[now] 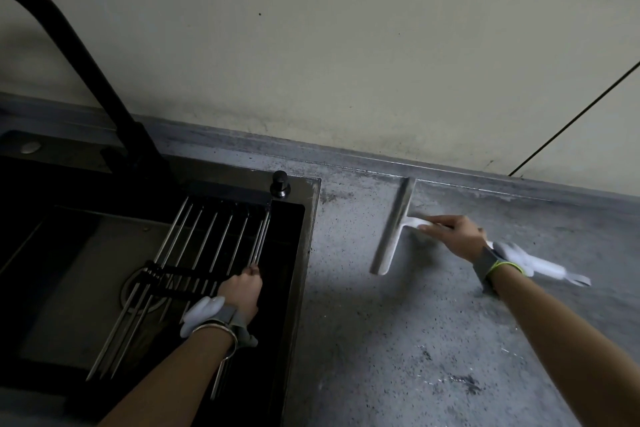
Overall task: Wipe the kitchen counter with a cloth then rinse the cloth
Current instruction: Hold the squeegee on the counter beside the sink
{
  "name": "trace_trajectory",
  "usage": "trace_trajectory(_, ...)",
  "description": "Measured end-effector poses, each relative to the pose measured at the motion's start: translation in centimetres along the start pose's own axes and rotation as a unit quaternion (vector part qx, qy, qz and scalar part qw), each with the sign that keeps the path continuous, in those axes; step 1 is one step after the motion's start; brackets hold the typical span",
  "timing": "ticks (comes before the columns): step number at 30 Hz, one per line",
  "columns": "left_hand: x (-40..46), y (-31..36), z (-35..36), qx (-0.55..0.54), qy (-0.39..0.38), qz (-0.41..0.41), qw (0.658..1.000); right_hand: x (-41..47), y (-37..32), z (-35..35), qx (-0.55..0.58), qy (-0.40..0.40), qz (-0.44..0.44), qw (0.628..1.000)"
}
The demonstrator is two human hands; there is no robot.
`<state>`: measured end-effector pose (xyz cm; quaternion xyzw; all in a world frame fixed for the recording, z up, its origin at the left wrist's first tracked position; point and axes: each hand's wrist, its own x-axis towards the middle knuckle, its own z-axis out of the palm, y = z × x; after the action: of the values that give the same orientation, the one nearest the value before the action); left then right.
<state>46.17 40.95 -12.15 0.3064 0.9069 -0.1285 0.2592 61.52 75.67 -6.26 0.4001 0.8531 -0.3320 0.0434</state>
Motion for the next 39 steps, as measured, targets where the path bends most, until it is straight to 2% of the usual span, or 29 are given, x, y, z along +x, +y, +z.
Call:
trace_trajectory(7,0.1,0.2,0.0,0.010,-0.001,-0.006,1.000,1.3,-0.8,0.5,-0.007,-0.033,0.003,0.999)
trace_trajectory(11,0.2,0.2,0.3,0.012,-0.002,-0.006,1.000,2.1,-3.3,2.1,0.010,-0.070,-0.042,0.997)
trace_trajectory(15,0.3,0.2,0.5,0.017,0.005,-0.005,1.000,1.3,-6.3,5.1,-0.075,-0.080,-0.071,0.991)
trace_trajectory(19,0.3,0.2,0.7,0.013,0.007,-0.003,1.000,-0.6,-8.0,6.9,-0.094,-0.119,-0.134,0.979)
trace_trajectory(22,0.3,0.1,0.6,0.009,0.009,-0.002,1.000,-1.8,-7.6,6.8,-0.107,-0.120,-0.167,0.973)
trace_trajectory(26,-0.3,0.2,1.0,-0.008,0.012,0.002,1.000,-2.6,-5.2,4.0,-0.052,-0.092,-0.111,0.988)
trace_trajectory(30,-0.9,0.0,1.3,-0.060,0.021,0.006,0.998,-3.4,-0.9,0.3,-0.070,-0.038,-0.041,0.996)
trace_trajectory(33,-1.6,-0.3,1.8,-0.119,0.045,0.018,0.992,-4.6,1.6,-1.1,-0.107,-0.054,-0.007,0.993)
trace_trajectory(39,-3.2,-0.1,4.3,-0.238,0.128,-0.006,0.963,-7.6,1.3,1.1,-0.148,-0.078,-0.039,0.985)
